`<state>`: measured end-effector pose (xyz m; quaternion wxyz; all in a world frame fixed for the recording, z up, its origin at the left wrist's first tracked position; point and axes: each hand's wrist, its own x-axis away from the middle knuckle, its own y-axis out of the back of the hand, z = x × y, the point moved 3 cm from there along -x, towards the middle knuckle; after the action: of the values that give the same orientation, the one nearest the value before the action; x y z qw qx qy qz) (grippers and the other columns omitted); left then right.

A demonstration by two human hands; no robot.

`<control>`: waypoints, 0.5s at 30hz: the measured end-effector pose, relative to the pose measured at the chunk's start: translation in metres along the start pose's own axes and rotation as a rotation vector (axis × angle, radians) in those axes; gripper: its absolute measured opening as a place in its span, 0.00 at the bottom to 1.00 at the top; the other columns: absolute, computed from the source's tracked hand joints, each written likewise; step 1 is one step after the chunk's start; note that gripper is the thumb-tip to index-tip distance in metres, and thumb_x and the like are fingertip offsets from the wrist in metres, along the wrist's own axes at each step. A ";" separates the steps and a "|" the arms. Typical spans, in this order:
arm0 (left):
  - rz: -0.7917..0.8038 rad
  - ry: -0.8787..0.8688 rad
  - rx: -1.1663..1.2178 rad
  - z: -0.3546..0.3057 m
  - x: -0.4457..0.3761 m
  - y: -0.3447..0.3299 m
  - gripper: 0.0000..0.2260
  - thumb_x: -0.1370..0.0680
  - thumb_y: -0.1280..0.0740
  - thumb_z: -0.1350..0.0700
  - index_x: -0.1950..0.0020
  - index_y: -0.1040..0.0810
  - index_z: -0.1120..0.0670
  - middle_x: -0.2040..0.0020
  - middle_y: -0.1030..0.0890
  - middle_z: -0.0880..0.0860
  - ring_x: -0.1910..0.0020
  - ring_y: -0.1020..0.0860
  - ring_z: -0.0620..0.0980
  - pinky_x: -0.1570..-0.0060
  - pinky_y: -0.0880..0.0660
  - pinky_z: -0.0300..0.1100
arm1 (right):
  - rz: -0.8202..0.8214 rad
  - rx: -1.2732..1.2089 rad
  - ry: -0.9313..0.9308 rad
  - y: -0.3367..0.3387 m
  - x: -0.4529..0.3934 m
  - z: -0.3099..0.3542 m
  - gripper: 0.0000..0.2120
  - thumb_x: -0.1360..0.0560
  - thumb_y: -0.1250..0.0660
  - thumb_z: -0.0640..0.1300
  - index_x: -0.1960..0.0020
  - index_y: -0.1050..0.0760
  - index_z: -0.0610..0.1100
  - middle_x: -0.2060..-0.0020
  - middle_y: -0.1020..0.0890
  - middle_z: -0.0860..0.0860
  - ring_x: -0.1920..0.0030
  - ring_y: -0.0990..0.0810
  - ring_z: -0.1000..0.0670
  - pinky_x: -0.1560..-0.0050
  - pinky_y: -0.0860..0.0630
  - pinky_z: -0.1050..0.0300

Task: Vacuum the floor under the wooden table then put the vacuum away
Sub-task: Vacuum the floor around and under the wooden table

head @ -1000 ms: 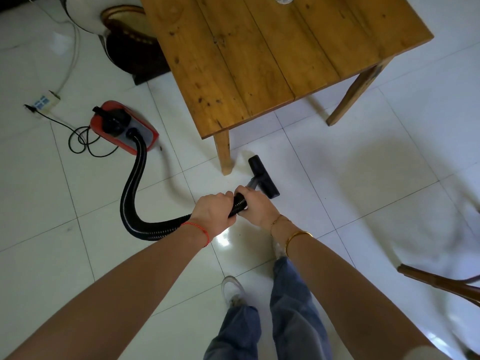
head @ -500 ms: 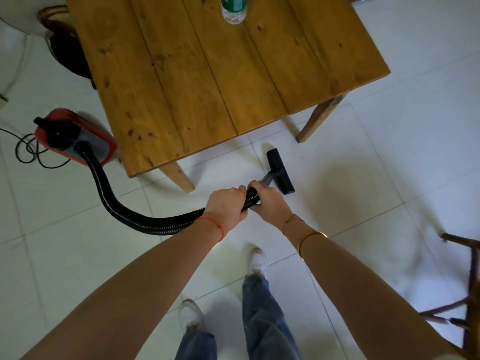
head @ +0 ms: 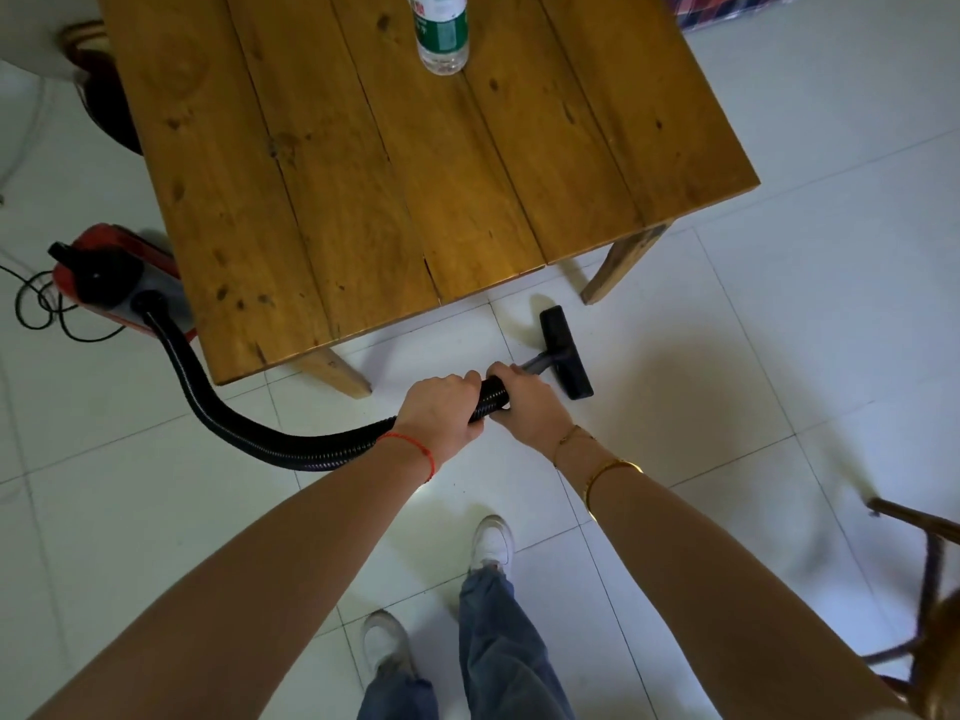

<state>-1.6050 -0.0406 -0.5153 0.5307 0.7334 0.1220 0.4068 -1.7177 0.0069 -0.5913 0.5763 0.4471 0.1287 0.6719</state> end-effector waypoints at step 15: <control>0.051 0.097 0.007 0.101 0.157 -0.047 0.13 0.22 0.39 0.49 0.43 0.30 0.56 0.52 0.20 0.53 0.56 0.21 0.54 0.64 0.33 0.41 | 0.143 -0.021 0.141 -0.119 0.047 0.136 0.15 0.29 0.31 0.38 0.44 0.29 0.40 0.53 0.22 0.41 0.55 0.22 0.42 0.56 0.25 0.55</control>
<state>-1.4190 0.0059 -0.4939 0.5112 0.7174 0.1304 0.4549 -1.5344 0.0379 -0.5748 0.5208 0.4008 0.1297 0.7425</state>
